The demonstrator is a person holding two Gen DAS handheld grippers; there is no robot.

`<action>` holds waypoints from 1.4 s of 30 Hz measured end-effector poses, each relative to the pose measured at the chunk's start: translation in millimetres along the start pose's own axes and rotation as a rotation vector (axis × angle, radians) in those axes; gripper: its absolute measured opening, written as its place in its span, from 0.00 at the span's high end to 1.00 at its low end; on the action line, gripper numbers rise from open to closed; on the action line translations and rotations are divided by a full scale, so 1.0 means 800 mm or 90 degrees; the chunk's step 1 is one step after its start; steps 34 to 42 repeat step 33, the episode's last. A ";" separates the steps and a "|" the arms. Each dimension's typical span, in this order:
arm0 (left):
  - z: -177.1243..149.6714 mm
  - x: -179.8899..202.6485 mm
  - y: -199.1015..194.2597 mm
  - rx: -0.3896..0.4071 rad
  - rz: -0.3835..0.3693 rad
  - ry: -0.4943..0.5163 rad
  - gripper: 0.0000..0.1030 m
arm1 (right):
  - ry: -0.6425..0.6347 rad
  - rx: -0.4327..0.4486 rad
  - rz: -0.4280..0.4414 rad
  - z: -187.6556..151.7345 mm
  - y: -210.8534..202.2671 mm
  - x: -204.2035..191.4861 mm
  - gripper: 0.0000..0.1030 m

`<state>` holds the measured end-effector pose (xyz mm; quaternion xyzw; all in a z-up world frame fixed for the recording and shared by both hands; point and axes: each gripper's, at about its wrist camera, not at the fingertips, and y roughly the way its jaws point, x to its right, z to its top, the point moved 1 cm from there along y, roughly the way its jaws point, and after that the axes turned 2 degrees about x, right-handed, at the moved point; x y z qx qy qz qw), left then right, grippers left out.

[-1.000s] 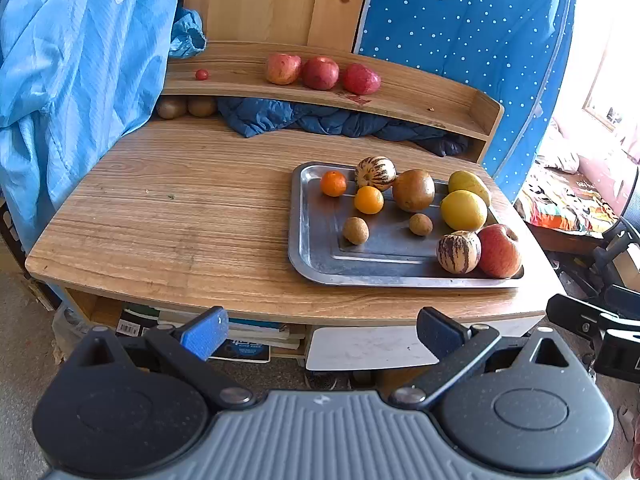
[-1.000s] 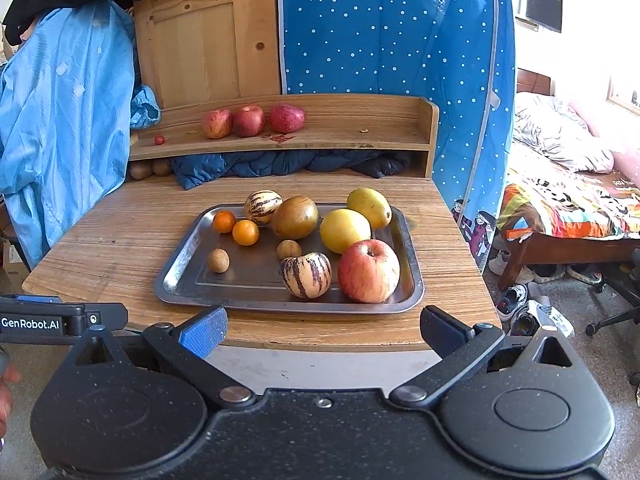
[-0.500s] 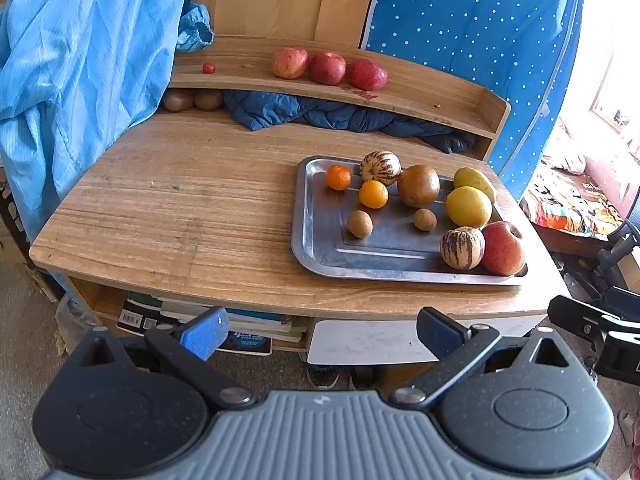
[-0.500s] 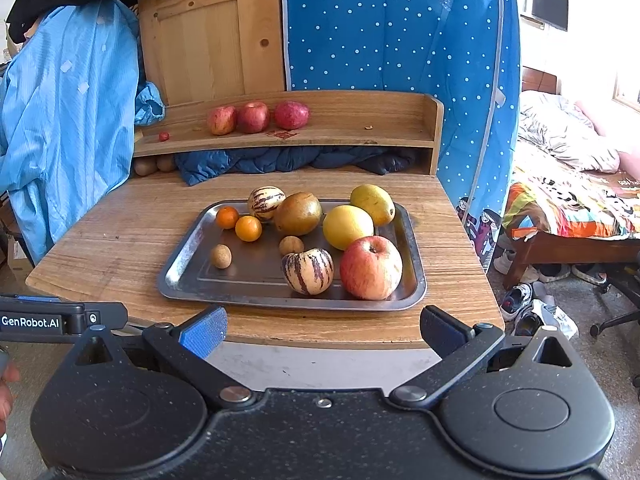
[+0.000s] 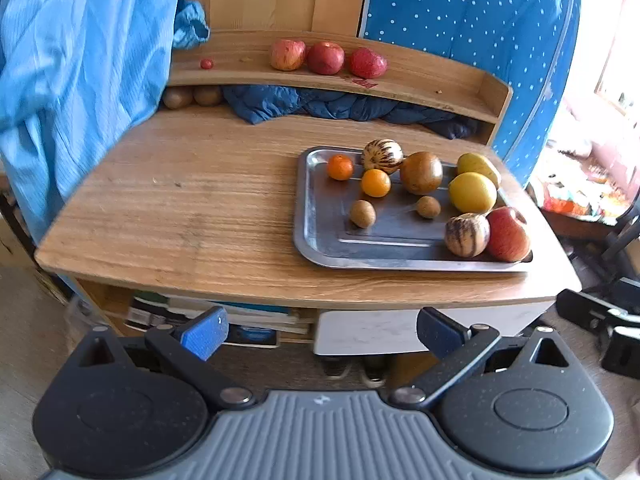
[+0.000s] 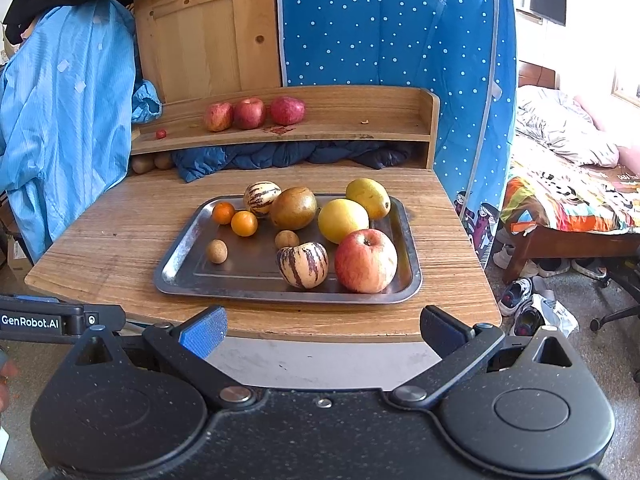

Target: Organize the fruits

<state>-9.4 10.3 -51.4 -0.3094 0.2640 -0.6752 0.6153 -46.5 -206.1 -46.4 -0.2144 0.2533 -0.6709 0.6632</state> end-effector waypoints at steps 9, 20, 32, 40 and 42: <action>0.002 0.009 -0.003 -0.006 0.004 0.016 0.01 | 0.000 0.001 -0.002 -0.001 -0.001 0.001 0.01; 0.003 0.003 -0.005 -0.005 -0.013 0.005 0.01 | -0.004 -0.001 -0.002 -0.003 -0.002 0.000 0.01; 0.004 -0.004 -0.004 0.005 -0.018 -0.002 0.01 | -0.020 -0.006 -0.001 0.001 0.000 -0.006 0.01; 0.004 -0.005 -0.004 0.005 -0.017 -0.002 0.01 | -0.021 -0.007 -0.001 0.001 0.000 -0.007 0.01; 0.004 -0.005 -0.004 0.005 -0.017 -0.002 0.01 | -0.021 -0.007 -0.001 0.001 0.000 -0.007 0.01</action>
